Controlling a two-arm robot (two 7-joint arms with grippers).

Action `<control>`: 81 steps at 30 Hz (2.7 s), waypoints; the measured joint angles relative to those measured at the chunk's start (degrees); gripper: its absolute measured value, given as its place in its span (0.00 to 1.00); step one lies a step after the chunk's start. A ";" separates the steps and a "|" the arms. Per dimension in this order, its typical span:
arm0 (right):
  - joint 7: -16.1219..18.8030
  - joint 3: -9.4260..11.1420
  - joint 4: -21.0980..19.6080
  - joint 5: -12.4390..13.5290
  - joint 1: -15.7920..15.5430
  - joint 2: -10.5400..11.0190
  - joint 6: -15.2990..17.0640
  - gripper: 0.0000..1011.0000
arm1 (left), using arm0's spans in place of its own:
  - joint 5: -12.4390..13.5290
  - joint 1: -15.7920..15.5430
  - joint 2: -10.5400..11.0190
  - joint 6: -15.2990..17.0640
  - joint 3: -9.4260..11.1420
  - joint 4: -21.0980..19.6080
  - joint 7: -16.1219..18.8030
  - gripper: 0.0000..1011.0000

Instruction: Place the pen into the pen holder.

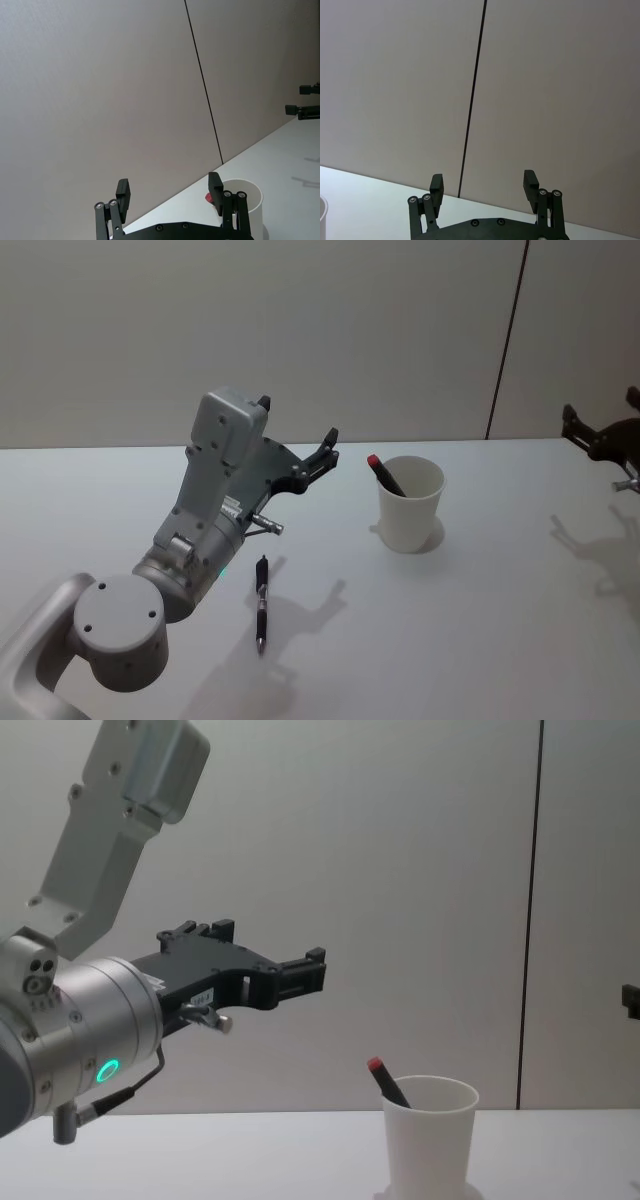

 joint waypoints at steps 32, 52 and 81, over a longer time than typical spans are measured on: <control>0.15 0.14 -0.26 0.00 -0.24 0.12 0.20 0.99 | -10.47 4.27 2.59 12.23 -1.94 -5.22 1.13 0.99; 0.15 0.14 -0.26 0.00 -0.25 0.12 0.19 0.99 | -17.42 7.08 4.15 19.68 -3.18 -5.94 3.31 0.99; 0.15 0.14 -0.25 0.00 -0.24 0.12 0.19 0.99 | -18.61 6.27 3.34 29.81 -3.85 -1.21 4.06 0.99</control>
